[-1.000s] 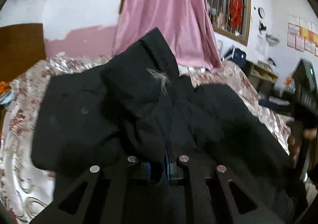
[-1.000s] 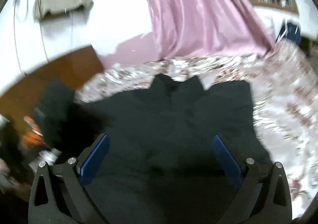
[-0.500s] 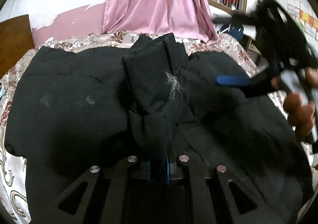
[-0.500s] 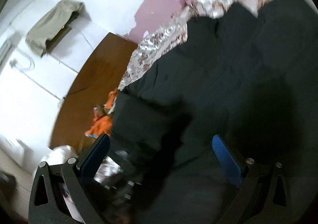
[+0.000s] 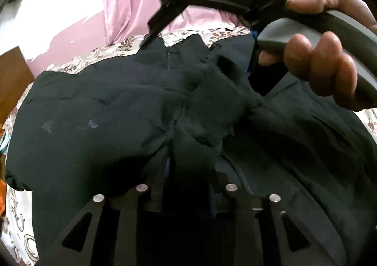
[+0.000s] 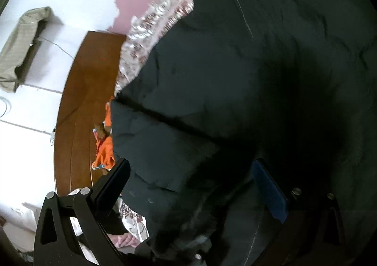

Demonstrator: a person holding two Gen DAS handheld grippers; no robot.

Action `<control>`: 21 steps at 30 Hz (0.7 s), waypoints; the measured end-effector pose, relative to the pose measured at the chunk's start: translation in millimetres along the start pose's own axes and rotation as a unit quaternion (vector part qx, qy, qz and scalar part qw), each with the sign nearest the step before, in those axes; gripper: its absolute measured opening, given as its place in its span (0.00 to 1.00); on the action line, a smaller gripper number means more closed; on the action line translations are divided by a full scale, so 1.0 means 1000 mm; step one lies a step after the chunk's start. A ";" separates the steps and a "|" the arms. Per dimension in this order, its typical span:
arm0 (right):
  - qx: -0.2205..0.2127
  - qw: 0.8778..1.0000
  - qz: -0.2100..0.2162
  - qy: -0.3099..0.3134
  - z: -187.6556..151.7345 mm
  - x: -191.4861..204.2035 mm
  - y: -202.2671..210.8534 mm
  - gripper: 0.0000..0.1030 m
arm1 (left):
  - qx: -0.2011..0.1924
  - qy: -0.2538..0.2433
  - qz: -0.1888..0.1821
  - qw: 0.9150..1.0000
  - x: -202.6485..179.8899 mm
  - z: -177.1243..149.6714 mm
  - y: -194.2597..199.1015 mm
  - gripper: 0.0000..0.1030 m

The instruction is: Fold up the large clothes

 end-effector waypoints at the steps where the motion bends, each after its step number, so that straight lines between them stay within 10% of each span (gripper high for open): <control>1: 0.007 1.000 -0.008 -0.006 -0.001 -0.004 -0.003 0.98 | 0.000 -0.003 -0.001 1.000 -0.001 -0.001 0.001 0.31; 8: 0.032 0.999 -0.026 -0.027 -0.020 -0.035 0.001 0.65 | -0.031 0.005 -0.058 0.998 -0.001 -0.005 0.019 0.36; 13: 0.052 0.998 -0.027 -0.037 -0.032 -0.055 -0.002 0.41 | -0.090 0.025 -0.092 0.991 0.011 -0.010 0.046 0.61; 17: 0.049 0.998 -0.033 -0.013 -0.032 -0.050 -0.001 0.10 | -0.122 0.079 -0.111 0.983 0.036 -0.005 0.058 0.62; 21: 0.000 0.998 -0.046 0.040 -0.024 -0.031 0.037 0.05 | -0.139 0.156 -0.079 0.975 0.075 -0.002 0.059 0.65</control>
Point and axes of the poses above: each gripper's, at about its wrist camera, not at the fingertips, and y roughly against the way its jaws point, x to its left, z to its top, the point moved 6 cm from there along -y, roughly the way its jaws point, and after that the axes turned 9 degrees about x, right-handed, at the moved point
